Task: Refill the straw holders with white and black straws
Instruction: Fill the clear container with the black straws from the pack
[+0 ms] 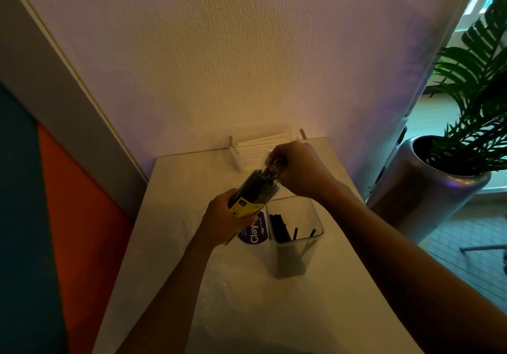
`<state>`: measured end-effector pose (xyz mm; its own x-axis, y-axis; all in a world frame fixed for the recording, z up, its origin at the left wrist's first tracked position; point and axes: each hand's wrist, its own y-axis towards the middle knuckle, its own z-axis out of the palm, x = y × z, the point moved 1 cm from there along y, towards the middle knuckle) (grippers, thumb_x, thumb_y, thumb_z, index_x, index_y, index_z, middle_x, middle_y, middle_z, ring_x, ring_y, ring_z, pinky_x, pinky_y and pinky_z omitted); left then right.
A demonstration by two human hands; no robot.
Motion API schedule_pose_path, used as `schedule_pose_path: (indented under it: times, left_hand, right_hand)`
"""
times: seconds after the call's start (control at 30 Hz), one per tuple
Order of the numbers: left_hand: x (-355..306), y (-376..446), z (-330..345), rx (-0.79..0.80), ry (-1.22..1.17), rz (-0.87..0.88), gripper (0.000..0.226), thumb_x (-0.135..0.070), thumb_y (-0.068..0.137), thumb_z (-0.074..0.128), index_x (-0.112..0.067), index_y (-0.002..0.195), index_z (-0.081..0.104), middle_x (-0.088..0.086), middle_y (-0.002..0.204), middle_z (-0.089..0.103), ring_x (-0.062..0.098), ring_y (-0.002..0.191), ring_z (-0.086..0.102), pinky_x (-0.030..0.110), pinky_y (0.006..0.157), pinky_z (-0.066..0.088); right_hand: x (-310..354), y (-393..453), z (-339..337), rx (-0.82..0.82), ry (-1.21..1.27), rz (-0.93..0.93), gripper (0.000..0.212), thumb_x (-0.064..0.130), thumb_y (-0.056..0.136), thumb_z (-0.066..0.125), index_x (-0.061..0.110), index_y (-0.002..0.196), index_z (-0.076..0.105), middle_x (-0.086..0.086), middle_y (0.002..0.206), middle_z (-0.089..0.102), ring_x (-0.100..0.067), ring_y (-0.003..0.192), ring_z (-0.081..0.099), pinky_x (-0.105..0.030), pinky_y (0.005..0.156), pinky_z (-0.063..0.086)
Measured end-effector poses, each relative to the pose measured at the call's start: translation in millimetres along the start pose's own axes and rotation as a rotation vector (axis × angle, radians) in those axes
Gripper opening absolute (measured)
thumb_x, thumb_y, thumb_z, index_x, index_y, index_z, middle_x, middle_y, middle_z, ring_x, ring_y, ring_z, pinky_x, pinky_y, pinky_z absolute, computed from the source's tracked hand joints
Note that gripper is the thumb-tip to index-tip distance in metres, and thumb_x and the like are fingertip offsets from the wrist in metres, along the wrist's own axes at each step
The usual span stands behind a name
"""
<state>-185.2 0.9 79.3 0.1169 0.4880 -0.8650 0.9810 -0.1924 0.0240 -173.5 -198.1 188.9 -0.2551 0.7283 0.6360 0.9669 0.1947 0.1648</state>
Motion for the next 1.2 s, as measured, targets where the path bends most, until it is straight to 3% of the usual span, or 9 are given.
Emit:
schedule_pose_path:
  times: [0.17, 0.3, 0.4, 0.53, 0.63, 0.97, 1.1, 1.2]
  left_hand:
    - [-0.8, -0.8, 2.4, 0.003, -0.034, 0.007, 0.04, -0.019, 0.072, 0.083, -0.022, 0.107, 0.064, -0.004, 0.095, 0.072, 0.008, 0.085, 0.069, 0.027, 0.076, 0.058]
    - [-0.1, -0.7, 3.1, 0.019, -0.049, -0.007, 0.043, -0.02, 0.072, 0.083, -0.021, 0.11, 0.064, -0.005, 0.096, 0.072, 0.007, 0.088, 0.069, 0.027, 0.078, 0.058]
    - [0.5, -0.7, 3.9, 0.037, -0.052, -0.004, 0.044, -0.019, 0.072, 0.083, -0.019, 0.112, 0.063, -0.004, 0.097, 0.072, 0.007, 0.088, 0.069, 0.029, 0.079, 0.059]
    - [1.7, -1.7, 5.0, 0.055, -0.065, -0.004, 0.044, -0.018, 0.073, 0.082, -0.016, 0.112, 0.063, -0.001, 0.097, 0.072, 0.011, 0.089, 0.069, 0.032, 0.08, 0.059]
    - [3.5, -2.6, 5.0, 0.059, -0.083, -0.004, 0.044, -0.017, 0.073, 0.082, -0.016, 0.113, 0.064, -0.001, 0.098, 0.072, 0.013, 0.089, 0.069, 0.033, 0.08, 0.059]
    - [0.8, -8.6, 4.3, 0.094, -0.179, -0.053, 0.041, -0.01, 0.075, 0.08, -0.028, 0.108, 0.063, -0.003, 0.098, 0.072, 0.011, 0.091, 0.069, 0.022, 0.074, 0.056]
    - [-3.1, -9.8, 2.8, 0.087, -0.207, -0.063, 0.042, -0.006, 0.075, 0.079, -0.032, 0.105, 0.063, -0.007, 0.096, 0.072, 0.008, 0.09, 0.069, 0.022, 0.072, 0.056]
    - [-5.3, -8.3, 2.0, 0.079, -0.215, -0.068, 0.042, -0.008, 0.075, 0.079, -0.034, 0.105, 0.063, -0.007, 0.096, 0.073, 0.008, 0.09, 0.069, 0.025, 0.076, 0.057]
  right_hand:
    - [-3.7, -1.9, -5.4, -0.052, 0.025, -0.013, 0.023, -0.001, 0.091, 0.06, 0.012, 0.108, 0.07, -0.004, 0.103, 0.069, -0.011, 0.088, 0.065, -0.013, 0.07, 0.05]
    - [-5.1, -6.2, -7.2, 0.037, 0.046, -0.028, 0.027, 0.002, 0.092, 0.058, 0.014, 0.114, 0.068, -0.001, 0.113, 0.067, -0.011, 0.099, 0.061, -0.022, 0.084, 0.052]
    - [-6.3, -8.1, -5.7, 0.106, 0.004, -0.068, 0.031, 0.006, 0.091, 0.064, 0.016, 0.12, 0.066, 0.003, 0.115, 0.065, -0.005, 0.101, 0.056, -0.008, 0.073, 0.042]
    - [-4.4, -7.6, -5.9, 0.047, -0.02, -0.051, 0.022, 0.016, 0.088, 0.07, 0.018, 0.11, 0.072, 0.011, 0.099, 0.062, -0.002, 0.092, 0.056, -0.003, 0.066, 0.037]
    - [-2.8, -8.0, -4.5, 0.008, -0.049, -0.062, 0.017, 0.013, 0.09, 0.067, 0.018, 0.106, 0.073, 0.01, 0.099, 0.065, -0.002, 0.088, 0.057, -0.001, 0.065, 0.037]
    - [6.3, -7.1, -17.8, -0.037, -0.021, -0.078, 0.023, -0.002, 0.089, 0.061, 0.013, 0.102, 0.072, 0.002, 0.095, 0.066, -0.009, 0.087, 0.064, -0.01, 0.076, 0.046]
    - [2.7, -6.4, -14.4, -0.098, 0.116, -0.037, 0.017, 0.01, 0.088, 0.069, 0.016, 0.104, 0.069, 0.006, 0.094, 0.067, -0.006, 0.086, 0.064, -0.015, 0.079, 0.051]
    - [-1.5, -9.5, -7.3, -0.122, 0.247, 0.01, 0.025, 0.023, 0.087, 0.073, 0.017, 0.111, 0.068, 0.006, 0.096, 0.069, -0.005, 0.088, 0.065, -0.015, 0.077, 0.051]
